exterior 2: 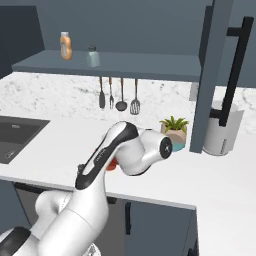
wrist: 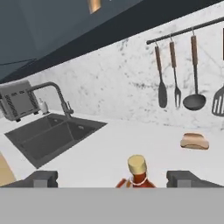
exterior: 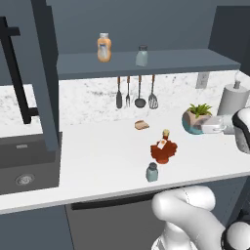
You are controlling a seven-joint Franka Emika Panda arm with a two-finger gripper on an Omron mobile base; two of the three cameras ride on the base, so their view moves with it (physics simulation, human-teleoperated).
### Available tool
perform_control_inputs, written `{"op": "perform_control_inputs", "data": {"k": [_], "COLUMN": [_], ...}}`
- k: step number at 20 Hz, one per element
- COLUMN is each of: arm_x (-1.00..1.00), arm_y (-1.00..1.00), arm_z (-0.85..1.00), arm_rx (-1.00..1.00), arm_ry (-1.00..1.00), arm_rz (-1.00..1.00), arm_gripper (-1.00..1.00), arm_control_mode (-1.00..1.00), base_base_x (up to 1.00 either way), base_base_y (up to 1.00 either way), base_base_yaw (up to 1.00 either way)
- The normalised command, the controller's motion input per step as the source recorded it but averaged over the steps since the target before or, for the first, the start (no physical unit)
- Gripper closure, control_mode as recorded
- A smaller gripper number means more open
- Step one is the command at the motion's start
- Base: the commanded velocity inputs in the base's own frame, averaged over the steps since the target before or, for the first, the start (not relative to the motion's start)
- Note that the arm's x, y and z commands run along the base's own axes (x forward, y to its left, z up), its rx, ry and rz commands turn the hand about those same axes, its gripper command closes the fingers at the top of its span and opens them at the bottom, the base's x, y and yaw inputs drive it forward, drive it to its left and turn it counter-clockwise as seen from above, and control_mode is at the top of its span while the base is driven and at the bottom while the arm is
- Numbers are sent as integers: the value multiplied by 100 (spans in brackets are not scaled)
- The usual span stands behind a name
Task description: Put the shaker and condiment bottle from the counter next to their counterparts in the cabinet.
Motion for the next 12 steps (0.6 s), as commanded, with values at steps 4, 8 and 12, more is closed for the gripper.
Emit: {"op": "perform_control_inputs", "data": {"k": [4,8,12], "arm_x": [0,-3,0], "arm_y": [0,3,4], "arm_z": [-73,-83,-1], "arm_rx": [2,11,0], "arm_ry": [-47,-64,-3], "arm_rz": [3,11,2], "arm_gripper": [-100,-100,-100], "arm_control_mode": [-100,-100,-100], "base_base_x": [0,0,0], "base_base_y": [0,0,0], "base_base_yaw": [0,0,0]}}
